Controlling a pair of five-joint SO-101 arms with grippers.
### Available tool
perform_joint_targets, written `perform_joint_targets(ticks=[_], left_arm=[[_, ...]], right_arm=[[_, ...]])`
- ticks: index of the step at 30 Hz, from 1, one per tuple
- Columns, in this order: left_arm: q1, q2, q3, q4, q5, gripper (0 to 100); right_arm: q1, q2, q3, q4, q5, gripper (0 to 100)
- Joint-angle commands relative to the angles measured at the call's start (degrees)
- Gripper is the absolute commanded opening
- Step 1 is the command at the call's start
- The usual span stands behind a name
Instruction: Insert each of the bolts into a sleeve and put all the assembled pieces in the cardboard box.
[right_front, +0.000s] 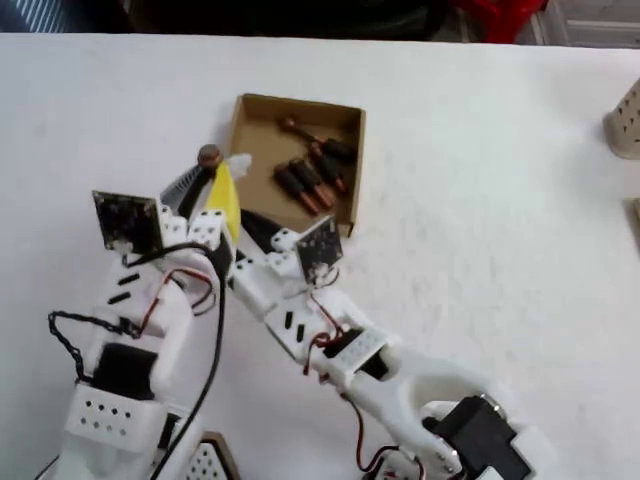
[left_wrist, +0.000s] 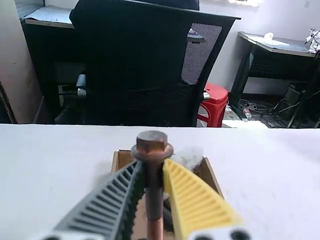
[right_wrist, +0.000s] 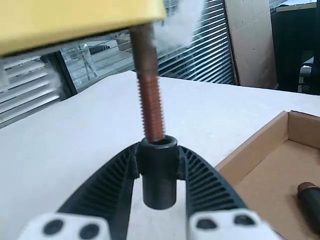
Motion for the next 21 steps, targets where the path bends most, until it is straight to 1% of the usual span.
perform_joint_targets(ticks=[1,4,7,17,21], left_arm=[[-0.1,1.7,-0.5,-2.0,-1.3,2],[-0.1,1.9,-0.4,-1.7,-1.3,2],[0.1,1.8,-1.0,0.6,-1.3,2],[-0.3,1.8,-0.6,1.0,-1.3,2],[0.0,1.8,-1.9,3.4,-1.3,2]], right_arm=[[0.0,-1.9,-0.7,-0.3,-0.4,1.6],[0.0,-1.9,-0.7,-0.3,-0.4,1.6],[0.0,-1.9,-0.7,-0.3,-0.4,1.6],[0.1,-1.9,-0.7,-0.3,-0.4,1.6],[0.1,-1.9,-0.4,-0.3,1.8,1.6]])
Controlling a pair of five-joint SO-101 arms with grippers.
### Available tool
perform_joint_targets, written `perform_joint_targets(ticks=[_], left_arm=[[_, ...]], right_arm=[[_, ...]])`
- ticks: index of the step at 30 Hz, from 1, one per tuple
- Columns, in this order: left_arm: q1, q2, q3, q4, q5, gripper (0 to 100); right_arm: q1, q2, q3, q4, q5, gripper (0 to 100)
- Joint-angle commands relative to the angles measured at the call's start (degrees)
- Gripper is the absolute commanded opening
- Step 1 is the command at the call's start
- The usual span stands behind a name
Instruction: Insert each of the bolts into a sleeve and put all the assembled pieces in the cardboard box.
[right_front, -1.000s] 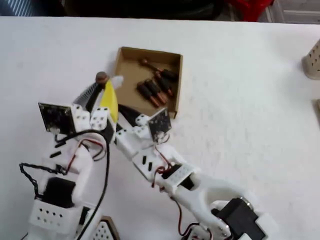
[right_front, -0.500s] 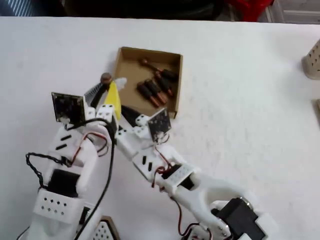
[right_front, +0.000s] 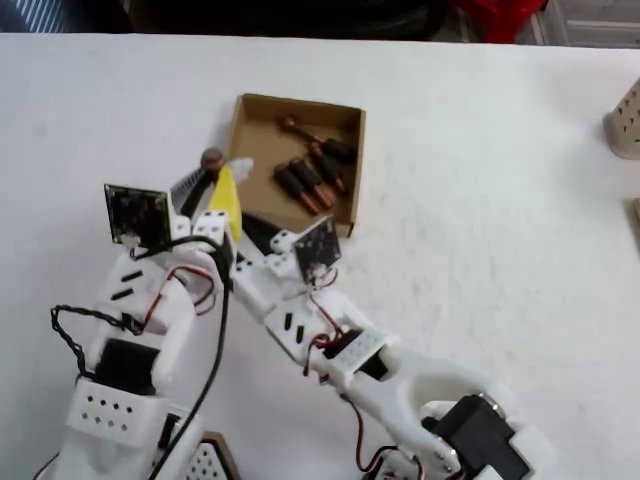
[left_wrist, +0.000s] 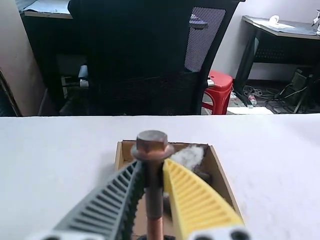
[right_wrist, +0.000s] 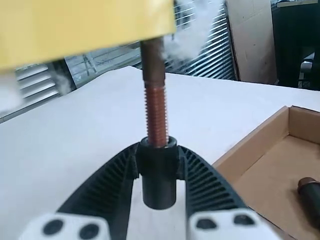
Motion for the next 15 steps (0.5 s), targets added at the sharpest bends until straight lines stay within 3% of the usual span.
perform_joint_targets(ticks=[1,15], left_arm=[[0.1,0.2,-2.5,2.5,-0.4,2],[-0.2,0.2,-3.0,3.7,-0.4,2]], right_arm=[[0.2,-1.9,-0.4,-0.4,1.8,1.6],[0.7,-2.2,-0.4,-0.4,1.8,1.6]])
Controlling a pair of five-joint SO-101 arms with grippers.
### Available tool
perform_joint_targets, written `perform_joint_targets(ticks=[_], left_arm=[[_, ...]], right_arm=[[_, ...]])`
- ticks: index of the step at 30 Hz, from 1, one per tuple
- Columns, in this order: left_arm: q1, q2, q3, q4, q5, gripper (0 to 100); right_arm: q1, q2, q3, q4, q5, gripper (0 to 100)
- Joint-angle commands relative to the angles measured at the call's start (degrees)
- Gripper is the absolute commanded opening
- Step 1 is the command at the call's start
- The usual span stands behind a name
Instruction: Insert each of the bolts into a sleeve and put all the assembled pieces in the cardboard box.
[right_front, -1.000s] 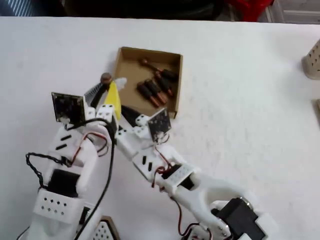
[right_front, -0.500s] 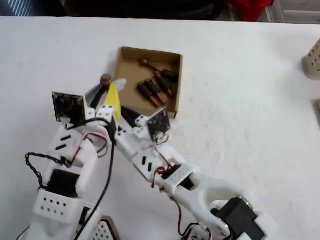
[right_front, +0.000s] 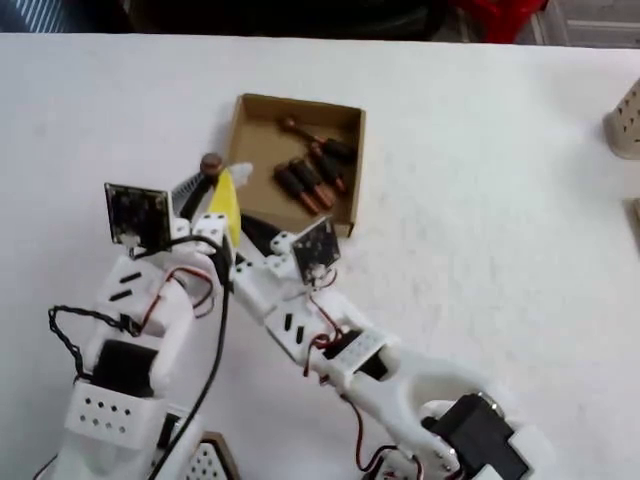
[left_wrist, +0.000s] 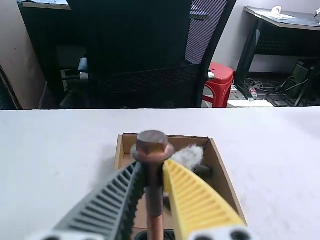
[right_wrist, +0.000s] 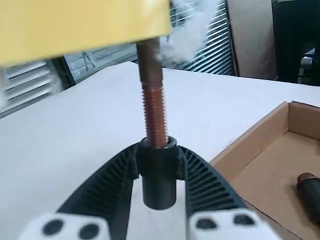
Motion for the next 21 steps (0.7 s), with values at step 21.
perform_joint_targets(ticks=[21], left_arm=[[-0.9,0.7,-1.8,-1.6,-0.7,2]], right_arm=[[0.7,-2.6,-0.3,-0.5,1.8,1.6]])
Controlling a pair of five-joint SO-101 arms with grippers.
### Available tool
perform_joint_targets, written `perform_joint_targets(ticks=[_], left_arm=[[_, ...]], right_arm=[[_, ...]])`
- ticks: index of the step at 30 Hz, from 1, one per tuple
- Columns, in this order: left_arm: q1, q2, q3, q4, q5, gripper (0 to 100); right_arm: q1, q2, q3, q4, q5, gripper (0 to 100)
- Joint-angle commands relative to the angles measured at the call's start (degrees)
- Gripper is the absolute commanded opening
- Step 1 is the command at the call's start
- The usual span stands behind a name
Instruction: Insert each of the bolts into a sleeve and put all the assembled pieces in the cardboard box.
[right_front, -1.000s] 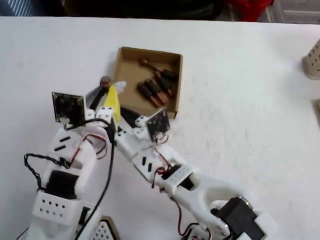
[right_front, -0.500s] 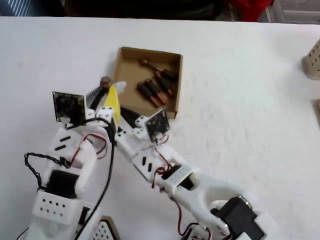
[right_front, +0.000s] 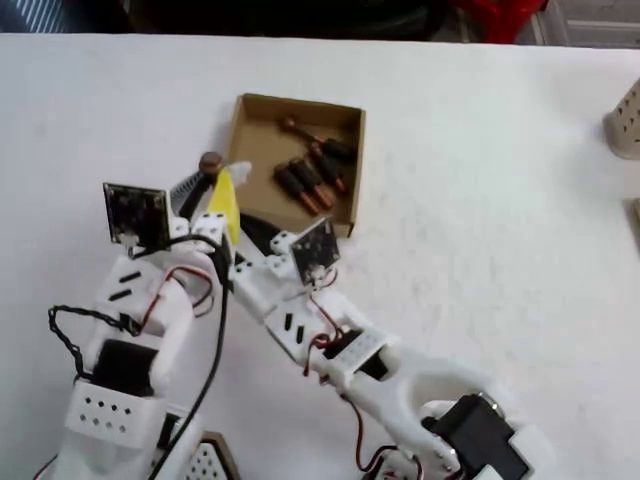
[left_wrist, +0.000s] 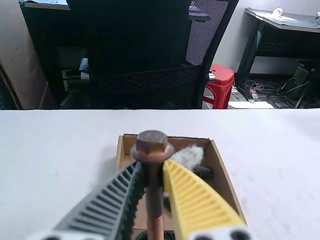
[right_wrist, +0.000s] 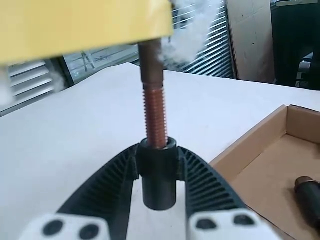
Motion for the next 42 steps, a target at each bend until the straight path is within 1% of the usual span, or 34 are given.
perform_joint_targets(ticks=[1,8,12,14,22,27,37,39,42], left_arm=[[-0.6,0.6,-1.8,-1.2,-1.0,2],[-0.7,0.6,-2.4,-1.8,-1.1,2],[-3.2,0.6,-2.1,-4.2,-1.1,2],[-3.9,0.6,-2.0,-4.2,-1.0,2],[0.0,0.7,-0.9,-3.7,-0.9,2],[2.0,0.5,-1.3,-1.4,-0.7,2],[1.9,0.5,-0.1,-0.4,-0.9,3],[1.7,0.5,-0.1,-0.3,-0.9,4],[1.6,0.5,0.4,-0.1,-0.8,12]], right_arm=[[0.7,-2.6,-0.3,-0.5,0.8,1.6],[0.7,-2.6,-0.3,-0.5,0.8,1.6],[0.7,-2.6,-0.3,-0.5,0.8,1.6],[0.7,-2.6,-0.3,-0.5,0.8,1.6],[0.7,-2.5,-0.3,-0.5,0.8,1.6],[0.7,-2.2,-0.3,-0.5,0.9,1.6],[0.8,-2.1,-0.3,0.5,0.9,1.6],[0.7,-2.2,-0.4,1.7,0.9,1.6],[0.7,-2.2,-0.4,1.9,0.9,1.6]])
